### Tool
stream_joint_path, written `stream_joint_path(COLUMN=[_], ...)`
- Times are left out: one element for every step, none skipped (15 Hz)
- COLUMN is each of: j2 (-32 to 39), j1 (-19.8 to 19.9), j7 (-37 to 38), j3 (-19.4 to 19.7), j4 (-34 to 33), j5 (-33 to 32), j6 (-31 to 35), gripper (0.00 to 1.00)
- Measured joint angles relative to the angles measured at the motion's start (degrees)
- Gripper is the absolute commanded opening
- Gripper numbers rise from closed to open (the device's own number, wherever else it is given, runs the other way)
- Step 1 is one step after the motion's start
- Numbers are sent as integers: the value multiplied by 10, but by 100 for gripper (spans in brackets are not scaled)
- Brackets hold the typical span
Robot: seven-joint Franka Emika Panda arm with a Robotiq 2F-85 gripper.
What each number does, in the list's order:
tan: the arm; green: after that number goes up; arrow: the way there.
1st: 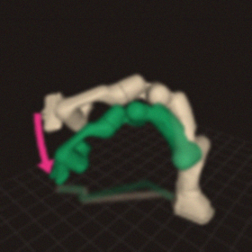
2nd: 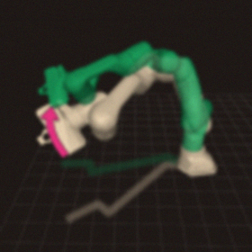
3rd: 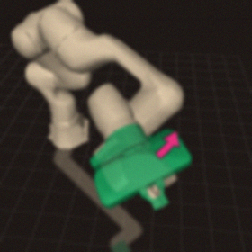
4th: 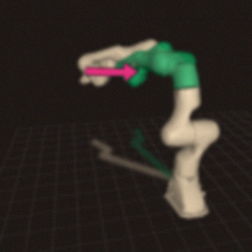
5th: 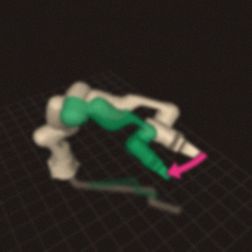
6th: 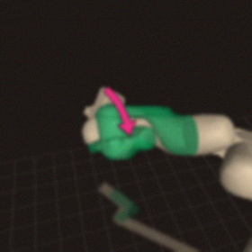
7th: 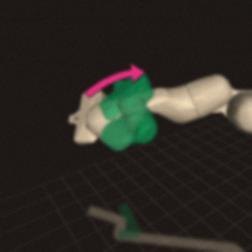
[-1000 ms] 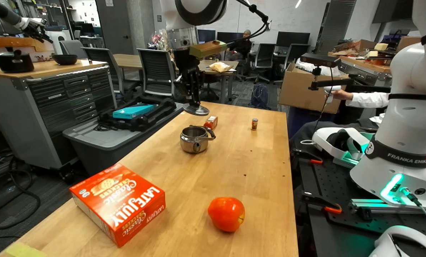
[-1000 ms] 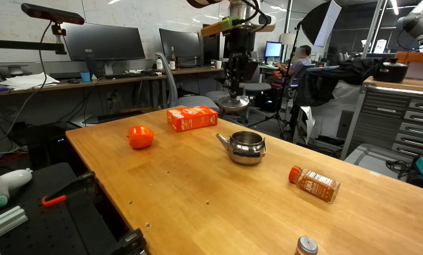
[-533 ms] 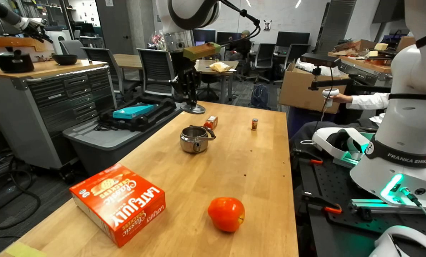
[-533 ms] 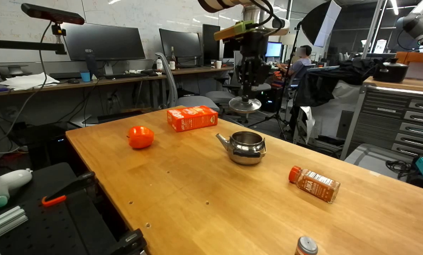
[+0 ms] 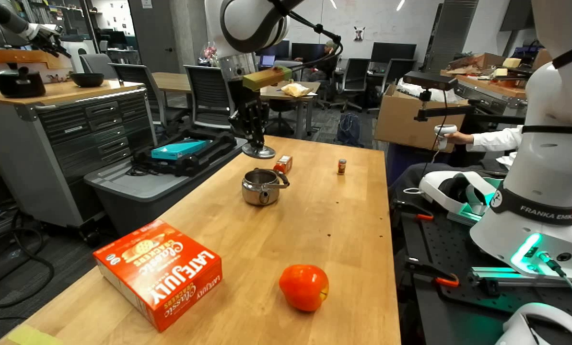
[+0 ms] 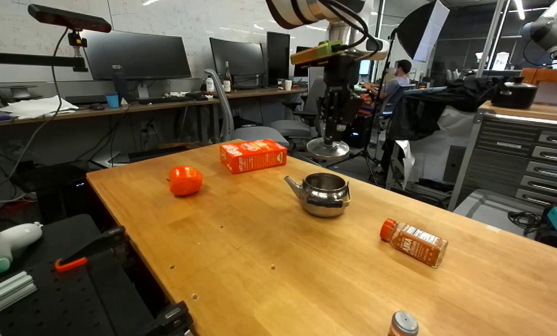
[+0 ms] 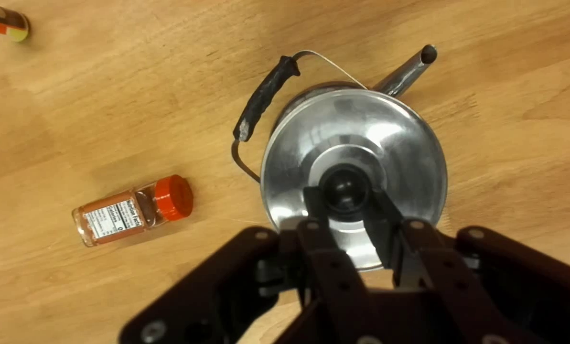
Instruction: Cover the kettle with the lid on the table
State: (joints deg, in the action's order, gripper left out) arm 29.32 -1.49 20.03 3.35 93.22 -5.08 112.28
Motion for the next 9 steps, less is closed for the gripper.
stream_joint_path(j2=[5,9,13,16,20,24,28,32,36], j1=[0,0,0,1,1,1,2,2,3], j7=[0,0,0,0,0,0,0,0,0], j3=[0,0,0,0,0,0,0,0,0], j4=[-3,-6,-9,-12,-14,-16,-18,-21,-23], j5=[0,0,0,0,0,0,0,0,0], j6=[0,0,0,0,0,0,0,0,0], gripper=[7,7,7,7,7,7,7,7,7])
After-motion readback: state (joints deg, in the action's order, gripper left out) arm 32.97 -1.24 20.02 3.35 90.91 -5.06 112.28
